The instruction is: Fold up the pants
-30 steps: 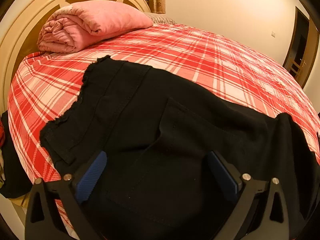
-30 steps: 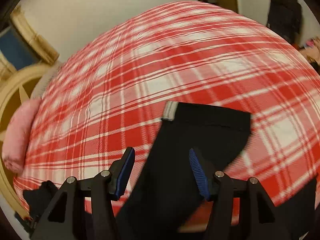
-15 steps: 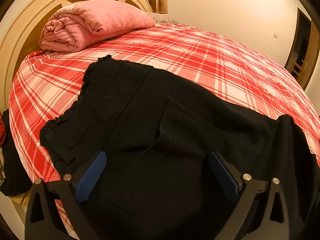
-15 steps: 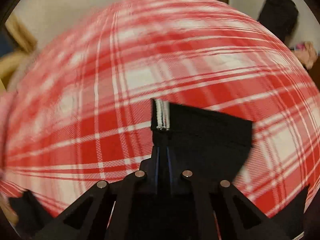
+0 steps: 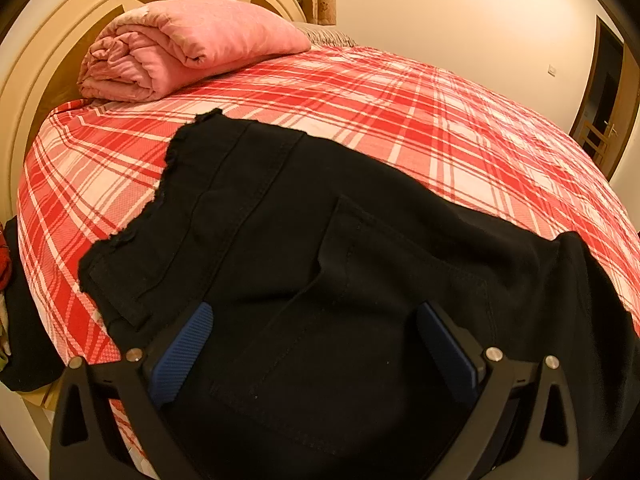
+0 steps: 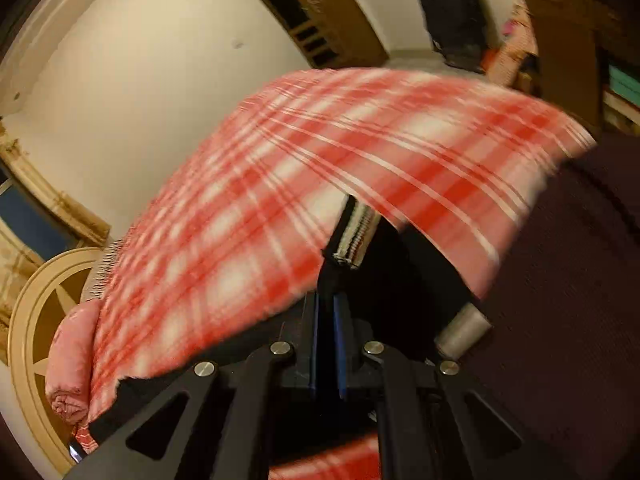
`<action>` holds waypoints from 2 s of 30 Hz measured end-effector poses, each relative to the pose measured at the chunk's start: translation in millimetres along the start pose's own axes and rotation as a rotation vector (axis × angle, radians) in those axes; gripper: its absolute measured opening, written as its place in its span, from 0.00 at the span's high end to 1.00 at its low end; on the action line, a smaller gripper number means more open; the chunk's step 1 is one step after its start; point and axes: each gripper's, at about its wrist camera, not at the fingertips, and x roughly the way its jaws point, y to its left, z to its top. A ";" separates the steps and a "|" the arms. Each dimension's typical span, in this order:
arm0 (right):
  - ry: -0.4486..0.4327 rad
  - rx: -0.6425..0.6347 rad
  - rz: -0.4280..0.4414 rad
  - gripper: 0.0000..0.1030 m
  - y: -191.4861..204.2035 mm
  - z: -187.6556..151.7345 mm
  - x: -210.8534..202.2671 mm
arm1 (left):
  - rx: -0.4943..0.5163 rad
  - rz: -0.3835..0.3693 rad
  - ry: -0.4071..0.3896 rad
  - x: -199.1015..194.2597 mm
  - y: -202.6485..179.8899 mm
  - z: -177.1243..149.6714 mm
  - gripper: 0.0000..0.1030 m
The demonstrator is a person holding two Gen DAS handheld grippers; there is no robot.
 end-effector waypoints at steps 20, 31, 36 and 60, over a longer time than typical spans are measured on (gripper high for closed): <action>-0.001 -0.357 -0.232 0.24 47.9 13.2 46.7 | 0.038 -0.060 0.003 -21.3 -20.3 1.4 0.00; 0.177 -0.477 -0.281 0.84 88.4 7.1 163.9 | 0.340 -0.260 -0.040 -67.3 -111.6 -33.3 0.00; -0.009 -0.459 -0.341 0.86 103.3 6.6 143.4 | 0.440 -0.334 -0.023 -72.8 -138.0 -48.8 0.00; 0.347 -1.001 0.341 0.71 311.4 -92.3 182.3 | 0.471 -0.406 0.049 -47.4 -145.3 24.2 0.01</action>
